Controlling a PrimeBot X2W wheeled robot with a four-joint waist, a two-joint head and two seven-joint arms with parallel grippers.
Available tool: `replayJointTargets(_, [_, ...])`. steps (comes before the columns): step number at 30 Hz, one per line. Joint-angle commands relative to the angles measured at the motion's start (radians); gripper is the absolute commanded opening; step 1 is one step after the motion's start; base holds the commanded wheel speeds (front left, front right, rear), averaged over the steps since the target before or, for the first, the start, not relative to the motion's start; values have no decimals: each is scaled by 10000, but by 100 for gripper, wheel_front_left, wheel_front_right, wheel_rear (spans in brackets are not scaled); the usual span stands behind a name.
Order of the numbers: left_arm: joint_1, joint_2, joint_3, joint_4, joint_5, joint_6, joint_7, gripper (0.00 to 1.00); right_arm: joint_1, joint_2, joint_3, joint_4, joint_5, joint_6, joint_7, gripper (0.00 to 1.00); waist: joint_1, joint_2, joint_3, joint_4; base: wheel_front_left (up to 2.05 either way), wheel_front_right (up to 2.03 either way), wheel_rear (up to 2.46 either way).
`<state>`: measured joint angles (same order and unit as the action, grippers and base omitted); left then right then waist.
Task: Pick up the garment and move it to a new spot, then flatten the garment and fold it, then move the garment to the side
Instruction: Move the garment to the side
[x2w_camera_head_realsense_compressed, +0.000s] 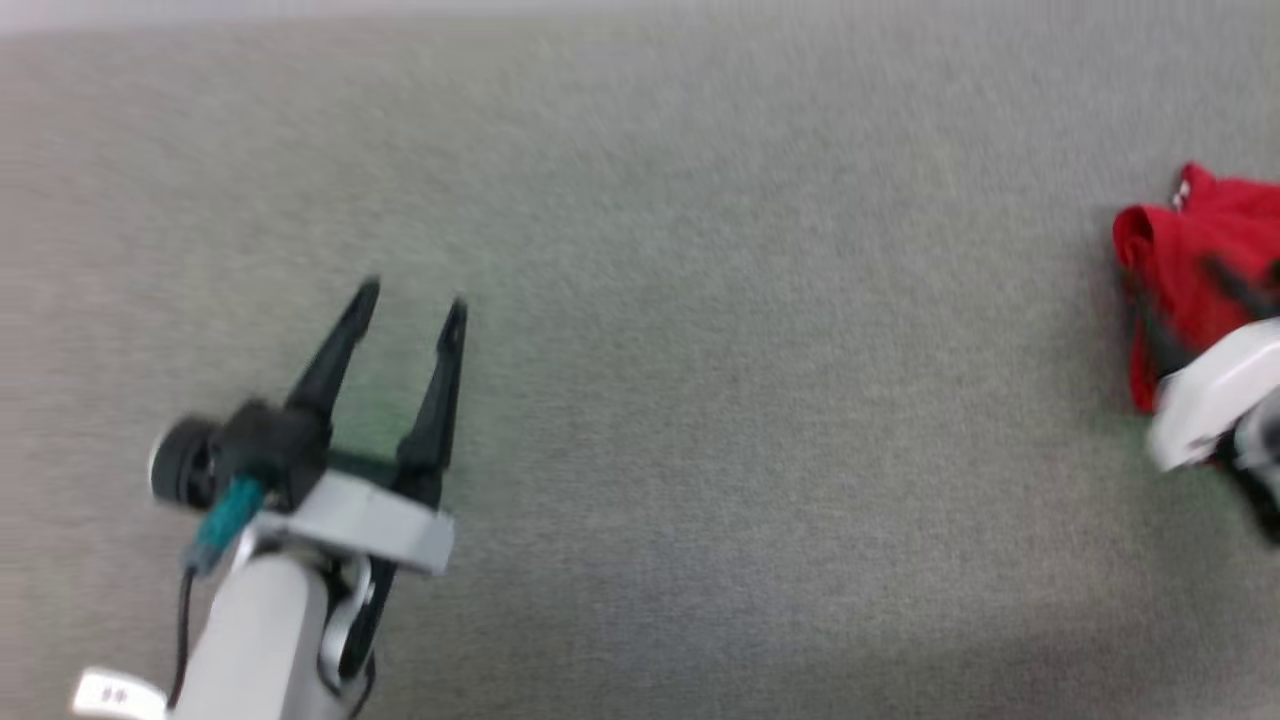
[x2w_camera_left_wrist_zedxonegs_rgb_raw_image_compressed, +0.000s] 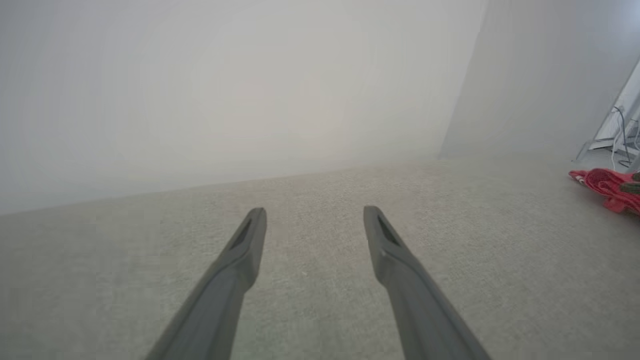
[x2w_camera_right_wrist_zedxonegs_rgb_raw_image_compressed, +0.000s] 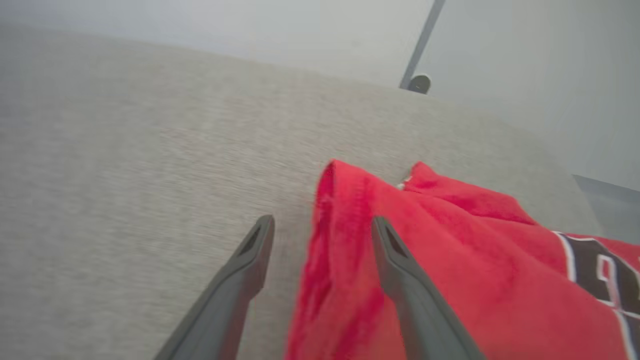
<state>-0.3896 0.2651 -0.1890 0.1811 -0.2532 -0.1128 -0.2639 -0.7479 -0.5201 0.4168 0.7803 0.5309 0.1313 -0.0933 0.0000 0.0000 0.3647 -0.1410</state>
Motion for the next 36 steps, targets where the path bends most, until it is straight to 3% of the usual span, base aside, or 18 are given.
replayJointTargets(1, [523, -83, 254, 41, -36, 24, 7, 100, 411, 318, 286, -298, 198, -12, -272, 100, 0, 0, -1205, 845, 0, 0, 0])
replayJointTargets(9, [2230, -391, 1282, 457, -132, -89, 7, 100, 1710, 1533, 632, -840, 471, -12, -1418, 100, 0, 0, -2363, 1424, 0, 0, 0])
replayJointTargets(17, [3371, -610, 1704, 277, -15, -158, 7, 100, 3110, 1963, -1128, -1468, -189, -12, -1711, 100, 0, 0, -3178, 1584, 0, 0, 0])
replayJointTargets(25, [4479, -800, 2105, -411, -37, -175, 7, 100, 5539, 2034, -2720, -3215, -907, -12, -1663, 100, 0, 0, -3606, 1670, 0, 0, 0])
replayJointTargets(36, [5728, -914, 2498, -1725, -196, -189, 7, 100, 8355, 3456, -4851, -6979, -1951, -10, -652, 100, 0, 0, -3543, 1661, 0, 0, 0])
